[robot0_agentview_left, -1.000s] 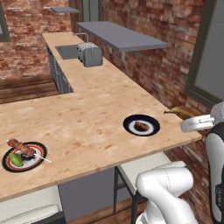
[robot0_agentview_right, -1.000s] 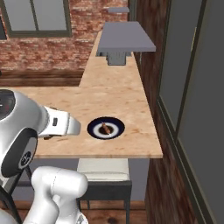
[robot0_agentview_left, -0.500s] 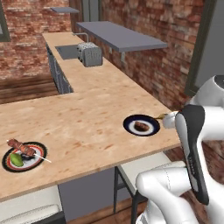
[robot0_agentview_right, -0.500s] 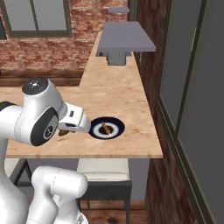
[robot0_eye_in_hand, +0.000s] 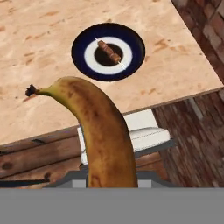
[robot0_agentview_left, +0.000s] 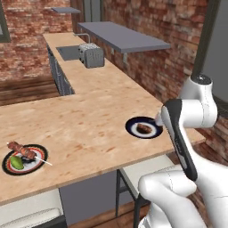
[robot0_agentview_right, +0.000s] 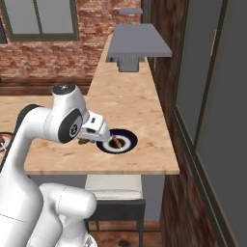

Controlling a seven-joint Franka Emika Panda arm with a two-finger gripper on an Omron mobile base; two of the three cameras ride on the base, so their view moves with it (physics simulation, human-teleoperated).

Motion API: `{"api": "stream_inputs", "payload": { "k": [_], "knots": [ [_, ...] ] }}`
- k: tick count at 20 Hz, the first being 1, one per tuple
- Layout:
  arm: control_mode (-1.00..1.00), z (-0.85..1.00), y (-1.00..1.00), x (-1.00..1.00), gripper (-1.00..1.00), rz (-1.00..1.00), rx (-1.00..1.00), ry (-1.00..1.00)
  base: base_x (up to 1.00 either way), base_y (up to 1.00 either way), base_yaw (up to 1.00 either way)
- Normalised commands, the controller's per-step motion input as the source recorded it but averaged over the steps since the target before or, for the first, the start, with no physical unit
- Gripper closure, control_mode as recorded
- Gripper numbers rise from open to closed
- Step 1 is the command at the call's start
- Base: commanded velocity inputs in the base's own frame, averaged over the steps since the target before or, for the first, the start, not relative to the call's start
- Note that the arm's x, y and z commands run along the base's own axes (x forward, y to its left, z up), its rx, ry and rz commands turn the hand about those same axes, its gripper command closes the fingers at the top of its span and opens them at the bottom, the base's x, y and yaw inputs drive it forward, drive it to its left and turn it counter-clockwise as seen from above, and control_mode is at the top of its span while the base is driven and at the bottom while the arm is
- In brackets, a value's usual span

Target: Pick up the mango and banana from the fridge and place one fruit on each plate on the dining counter.

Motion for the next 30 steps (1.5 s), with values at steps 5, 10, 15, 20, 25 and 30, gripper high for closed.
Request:
{"api": "stream_inputs", "payload": {
  "k": [5, 10, 15, 20, 25, 30],
  "knots": [
    [-1.0, -0.53, -0.14, 0.64, 1.0, -0.02, 0.0, 0.02, 0.0, 0.0, 0.0],
    [-1.0, -0.48, -0.1, 0.69, 1.0, -0.02, 0.0, 0.06, 0.0, 0.0, 0.0],
    [-1.0, -0.48, 0.0, 0.83, 1.0, -0.02, 0.0, 0.04, 0.0, 0.0, 0.0],
    [-1.0, -0.5, -0.12, 0.67, 1.0, 0.0, 0.0, 0.08, 0.0, 0.0, 0.0],
    [-1.0, -0.39, -0.19, 0.61, 1.0, 0.0, 0.0, 0.04, 0.0, 0.0, 0.0],
    [-1.0, -0.18, -0.03, 0.51, 1.0, -0.02, 0.0, 0.07, 0.0, 0.0, 0.0]
  ]
}}
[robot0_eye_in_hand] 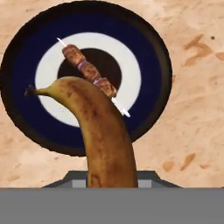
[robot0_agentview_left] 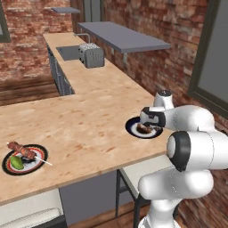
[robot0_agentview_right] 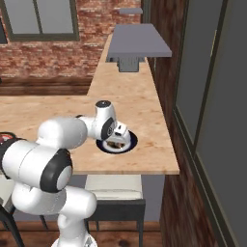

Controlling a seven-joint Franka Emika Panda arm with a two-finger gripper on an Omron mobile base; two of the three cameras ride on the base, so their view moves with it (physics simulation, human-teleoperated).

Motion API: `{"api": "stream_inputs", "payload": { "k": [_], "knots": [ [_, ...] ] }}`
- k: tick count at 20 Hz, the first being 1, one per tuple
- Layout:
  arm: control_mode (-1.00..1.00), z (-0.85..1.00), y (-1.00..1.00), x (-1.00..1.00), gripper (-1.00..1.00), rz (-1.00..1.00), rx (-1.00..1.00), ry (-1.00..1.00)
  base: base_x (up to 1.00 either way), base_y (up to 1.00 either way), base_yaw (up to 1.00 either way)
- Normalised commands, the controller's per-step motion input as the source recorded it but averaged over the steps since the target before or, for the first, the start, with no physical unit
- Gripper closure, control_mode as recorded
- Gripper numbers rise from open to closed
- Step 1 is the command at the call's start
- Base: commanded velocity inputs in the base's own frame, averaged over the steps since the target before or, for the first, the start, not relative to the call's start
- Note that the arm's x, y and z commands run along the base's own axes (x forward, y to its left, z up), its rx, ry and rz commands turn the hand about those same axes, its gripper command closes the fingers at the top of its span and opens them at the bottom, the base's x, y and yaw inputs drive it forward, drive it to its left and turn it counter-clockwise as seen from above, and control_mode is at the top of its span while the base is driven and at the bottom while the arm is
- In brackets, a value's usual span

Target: Pick up the mango and banana from the fridge and place one fruit on each plate on the dining counter.

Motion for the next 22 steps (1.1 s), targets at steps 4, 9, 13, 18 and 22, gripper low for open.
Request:
{"api": "stream_inputs", "payload": {
  "k": [4, 9, 13, 18, 22],
  "knots": [
    [-1.0, -0.17, 0.0, 0.41, 1.0, -0.01, 0.0, 0.06, 0.0, 0.0, 0.0],
    [-1.0, -0.22, 0.0, 0.29, 1.0, 0.0, 0.0, 0.06, 0.0, 0.0, 0.0],
    [-1.0, -0.41, 0.0, 0.34, 1.0, 0.0, 0.0, 0.06, 0.0, 0.0, 0.0],
    [-1.0, -0.4, 0.0, 0.38, 1.0, 0.0, 0.0, 0.01, 0.0, 0.0, 0.0],
    [-1.0, -0.44, 0.0, 0.05, -1.0, 0.0, 0.0, 0.02, 0.0, 0.0, 0.0]
  ]
}}
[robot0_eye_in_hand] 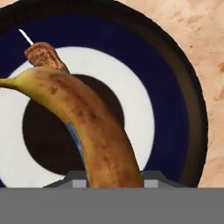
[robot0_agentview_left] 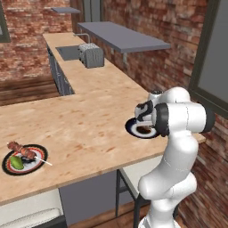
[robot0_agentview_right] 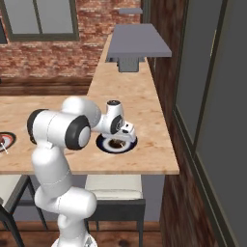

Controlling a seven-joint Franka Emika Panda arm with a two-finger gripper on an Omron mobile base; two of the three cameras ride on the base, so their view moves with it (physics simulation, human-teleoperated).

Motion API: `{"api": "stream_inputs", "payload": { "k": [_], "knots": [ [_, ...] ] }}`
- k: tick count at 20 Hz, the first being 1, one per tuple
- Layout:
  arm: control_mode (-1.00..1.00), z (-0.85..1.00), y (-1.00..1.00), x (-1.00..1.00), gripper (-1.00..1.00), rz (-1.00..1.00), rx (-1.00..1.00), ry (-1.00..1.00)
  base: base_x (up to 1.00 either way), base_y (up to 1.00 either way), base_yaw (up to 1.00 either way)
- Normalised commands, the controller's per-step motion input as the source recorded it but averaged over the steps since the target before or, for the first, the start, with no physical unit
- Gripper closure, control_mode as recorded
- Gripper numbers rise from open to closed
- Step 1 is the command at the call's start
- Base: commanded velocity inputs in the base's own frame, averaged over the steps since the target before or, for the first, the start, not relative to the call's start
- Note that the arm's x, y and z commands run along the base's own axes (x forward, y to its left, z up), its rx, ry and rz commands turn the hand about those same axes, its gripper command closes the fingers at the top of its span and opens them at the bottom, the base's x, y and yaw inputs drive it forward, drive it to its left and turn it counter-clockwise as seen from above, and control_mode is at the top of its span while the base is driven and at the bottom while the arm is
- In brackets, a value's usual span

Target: Pick up the mango and banana from the fridge and place one fruit on each plate on the dining counter.

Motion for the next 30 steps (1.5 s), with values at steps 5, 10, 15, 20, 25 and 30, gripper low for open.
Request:
{"api": "stream_inputs", "payload": {
  "k": [5, 10, 15, 20, 25, 30],
  "knots": [
    [-1.0, -0.49, 0.0, -0.3, -1.0, 0.0, 0.0, 0.0, 0.0, 0.0, 0.0],
    [-1.0, -0.11, 0.0, -0.26, -1.0, 0.0, 0.0, -0.15, 0.0, 0.0, 0.0],
    [-1.0, 0.28, 0.02, -0.16, -1.0, 0.0, 0.0, -0.17, 0.0, 0.0, 0.0],
    [-1.0, 0.76, 0.12, -0.59, -1.0, -0.05, 0.0, -0.17, 0.0, 0.0, 0.0],
    [-1.0, 1.0, 0.1, -0.8, -1.0, -0.03, 0.0, -0.05, 0.0, 0.0, 0.0],
    [-1.0, 0.89, 0.0, -1.0, -1.0, -0.02, 0.0, -0.01, 0.0, 0.0, 0.0]
  ]
}}
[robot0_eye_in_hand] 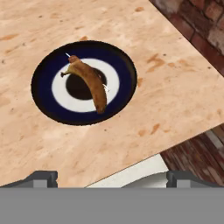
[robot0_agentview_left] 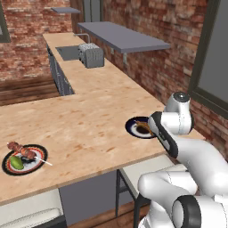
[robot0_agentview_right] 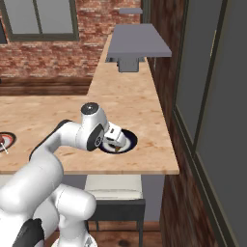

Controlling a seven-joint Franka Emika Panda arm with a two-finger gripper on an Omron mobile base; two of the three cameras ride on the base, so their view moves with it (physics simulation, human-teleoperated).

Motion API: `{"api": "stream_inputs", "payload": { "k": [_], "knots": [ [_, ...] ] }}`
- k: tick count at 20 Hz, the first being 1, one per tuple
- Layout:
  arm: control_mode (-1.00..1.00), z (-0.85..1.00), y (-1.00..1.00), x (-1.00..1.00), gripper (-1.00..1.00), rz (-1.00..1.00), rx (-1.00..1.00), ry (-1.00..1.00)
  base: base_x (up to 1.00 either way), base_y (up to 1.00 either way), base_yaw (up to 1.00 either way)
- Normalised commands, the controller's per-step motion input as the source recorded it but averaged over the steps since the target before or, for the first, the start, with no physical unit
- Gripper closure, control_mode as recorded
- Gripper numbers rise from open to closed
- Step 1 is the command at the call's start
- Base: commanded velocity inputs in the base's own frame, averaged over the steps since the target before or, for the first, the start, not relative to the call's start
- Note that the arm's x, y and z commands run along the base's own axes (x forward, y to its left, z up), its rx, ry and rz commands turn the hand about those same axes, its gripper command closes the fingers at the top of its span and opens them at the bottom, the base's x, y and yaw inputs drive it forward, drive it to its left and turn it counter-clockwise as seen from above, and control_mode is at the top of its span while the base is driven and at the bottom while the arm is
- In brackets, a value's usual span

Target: Pick up the mango and banana from the fridge and place one fruit on each plate on the dining counter.

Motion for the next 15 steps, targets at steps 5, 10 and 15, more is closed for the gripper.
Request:
{"api": "stream_inputs", "payload": {
  "k": [5, 10, 15],
  "knots": [
    [-1.0, 0.92, 0.15, -1.0, -1.0, 0.0, 0.0, -0.16, 0.0, 0.0, 0.0],
    [-1.0, 1.0, 0.23, -0.99, -1.0, 0.0, 0.0, -0.17, 0.0, 0.0, 0.0],
    [-1.0, 1.0, 0.12, -0.88, -1.0, 0.0, 0.0, -0.06, 0.0, 0.0, 0.0]
  ]
}}
